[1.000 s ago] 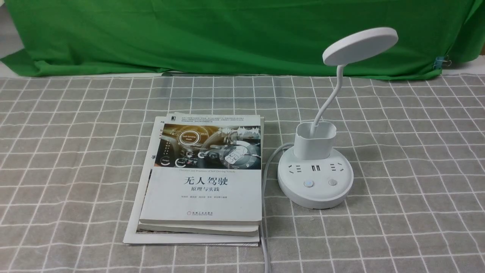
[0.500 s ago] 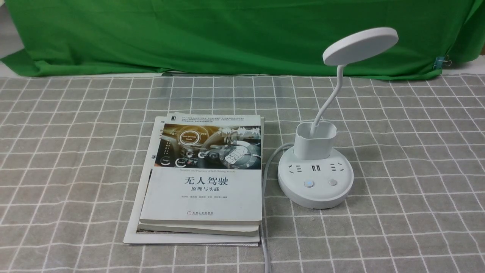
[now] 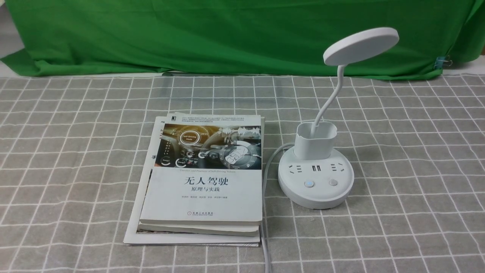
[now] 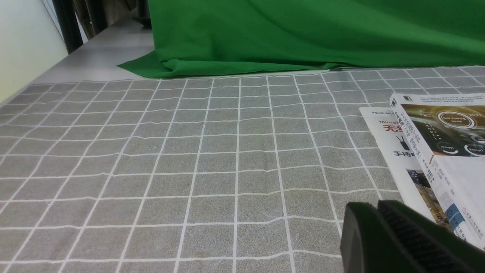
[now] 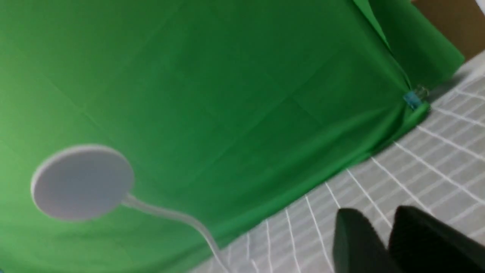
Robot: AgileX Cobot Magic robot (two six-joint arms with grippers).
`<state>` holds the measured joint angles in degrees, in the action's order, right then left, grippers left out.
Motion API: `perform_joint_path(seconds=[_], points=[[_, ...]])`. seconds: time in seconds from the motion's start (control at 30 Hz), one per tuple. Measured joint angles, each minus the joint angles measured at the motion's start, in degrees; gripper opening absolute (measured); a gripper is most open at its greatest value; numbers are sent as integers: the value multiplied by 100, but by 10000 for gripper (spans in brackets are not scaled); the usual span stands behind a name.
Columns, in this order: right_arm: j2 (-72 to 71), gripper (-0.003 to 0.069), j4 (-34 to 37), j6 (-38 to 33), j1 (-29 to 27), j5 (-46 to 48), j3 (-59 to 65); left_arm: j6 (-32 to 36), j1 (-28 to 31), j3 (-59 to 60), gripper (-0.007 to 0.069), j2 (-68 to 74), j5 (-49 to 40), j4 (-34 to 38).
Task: Turn on the desk lamp on the grey coffee tablecloth with your hand.
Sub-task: 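Press the button on the base of the white desk lamp with the right gripper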
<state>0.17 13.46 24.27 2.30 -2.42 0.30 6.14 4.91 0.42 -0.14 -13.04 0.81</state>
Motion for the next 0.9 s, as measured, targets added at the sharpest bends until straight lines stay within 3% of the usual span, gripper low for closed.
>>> perform_joint_path(seconds=[0.1, 0.13, 0.17, 0.33, 0.43, 0.57, 0.9], points=[[195, 97, 0, -246, 149, 391, -210, 0, 0, 0, 19, 0, 0, 0], [528, 45, 6, -629, 364, 894, -588, 0, 0, 0, 19, 0, 0, 0], [583, 43, 6, -677, 364, 894, -648, 0, 0, 0, 19, 0, 0, 0], [2833, 31, -28, -2271, 1129, 3197, -2707, 0, 0, 0, 19, 0, 0, 0], [3969, 31, -187, -2665, 1331, 4127, -3420, 0, 0, 0, 19, 0, 0, 0], [5371, 31, -383, -2846, 1437, 4575, -4076, 0, 0, 0, 19, 0, 0, 0], [7910, 36, -455, -3133, 1875, 4556, -5435, 0, 0, 0, 19, 0, 0, 0]])
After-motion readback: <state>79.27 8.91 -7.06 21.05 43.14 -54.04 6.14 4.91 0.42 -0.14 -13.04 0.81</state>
